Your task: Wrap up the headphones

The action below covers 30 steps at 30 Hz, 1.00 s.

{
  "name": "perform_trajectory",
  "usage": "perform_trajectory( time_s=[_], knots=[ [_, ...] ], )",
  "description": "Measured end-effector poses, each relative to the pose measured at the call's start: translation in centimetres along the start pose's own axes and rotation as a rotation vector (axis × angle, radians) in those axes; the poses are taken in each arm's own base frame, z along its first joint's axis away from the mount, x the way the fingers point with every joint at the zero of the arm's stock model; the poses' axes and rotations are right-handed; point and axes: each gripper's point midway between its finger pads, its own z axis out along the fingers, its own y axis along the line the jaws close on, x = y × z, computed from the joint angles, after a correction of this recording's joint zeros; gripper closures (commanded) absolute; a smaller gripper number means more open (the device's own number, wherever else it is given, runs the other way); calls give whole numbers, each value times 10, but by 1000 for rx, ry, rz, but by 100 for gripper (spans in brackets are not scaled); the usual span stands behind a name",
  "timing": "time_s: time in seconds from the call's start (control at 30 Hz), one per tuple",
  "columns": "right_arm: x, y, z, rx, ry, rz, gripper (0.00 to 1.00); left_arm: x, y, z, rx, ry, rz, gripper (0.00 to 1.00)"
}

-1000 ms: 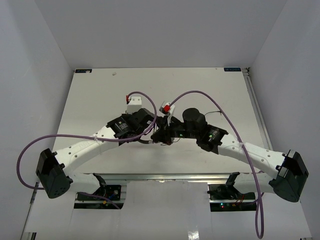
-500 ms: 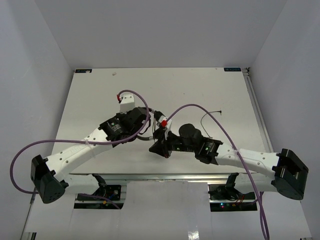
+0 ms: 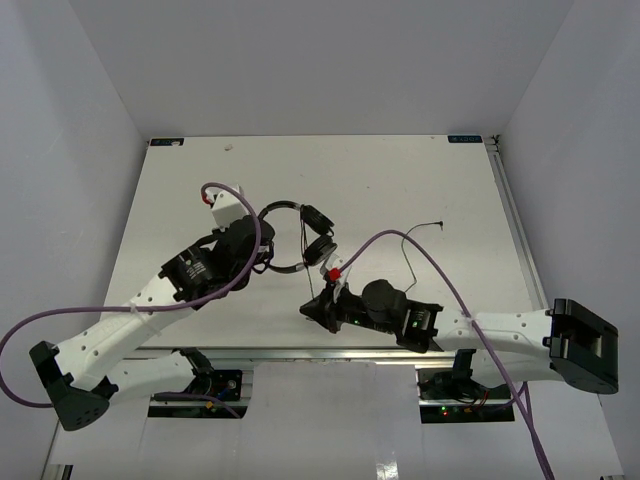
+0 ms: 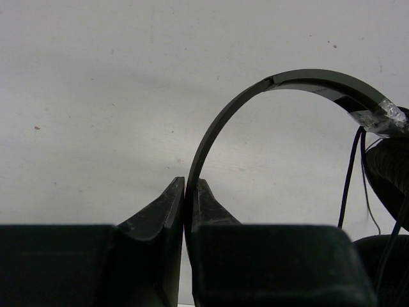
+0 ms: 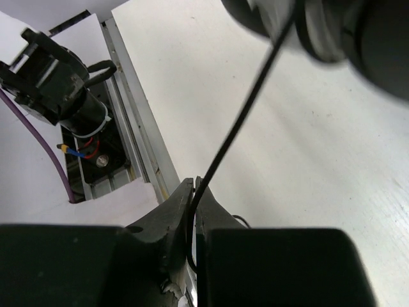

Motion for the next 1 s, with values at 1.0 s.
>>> perform_trajectory(
  time_s=[1.0],
  knots=[
    [45,-43,22,157,-42,-103,80,-21,-11,-44,236,-10,-166,100]
  ],
)
